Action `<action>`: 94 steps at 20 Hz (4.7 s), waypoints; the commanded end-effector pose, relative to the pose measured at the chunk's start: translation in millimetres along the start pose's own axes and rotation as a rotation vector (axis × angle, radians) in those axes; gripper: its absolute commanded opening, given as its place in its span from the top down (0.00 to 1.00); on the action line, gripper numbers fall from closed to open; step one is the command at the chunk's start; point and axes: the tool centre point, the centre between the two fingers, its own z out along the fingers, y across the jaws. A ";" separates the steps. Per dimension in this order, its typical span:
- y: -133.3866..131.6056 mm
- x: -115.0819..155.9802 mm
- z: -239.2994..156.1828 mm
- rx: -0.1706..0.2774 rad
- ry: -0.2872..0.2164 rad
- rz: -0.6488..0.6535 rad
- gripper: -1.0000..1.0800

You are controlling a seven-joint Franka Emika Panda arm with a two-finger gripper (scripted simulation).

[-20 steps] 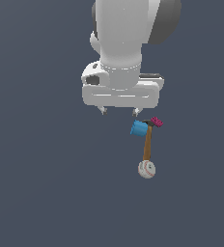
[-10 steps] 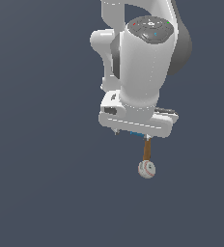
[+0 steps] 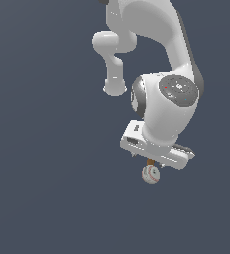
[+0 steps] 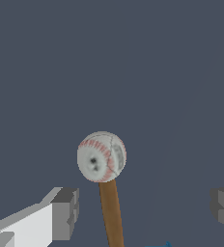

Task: Pick up a designated object from a clutter of objects.

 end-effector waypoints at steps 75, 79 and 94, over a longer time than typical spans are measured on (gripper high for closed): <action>104.4 -32.4 -63.7 -0.008 -0.003 0.105 1.00; 134.7 -38.5 -101.7 -0.007 -0.003 0.105 1.00; 217.0 -51.2 -206.5 -0.008 -0.002 0.105 1.00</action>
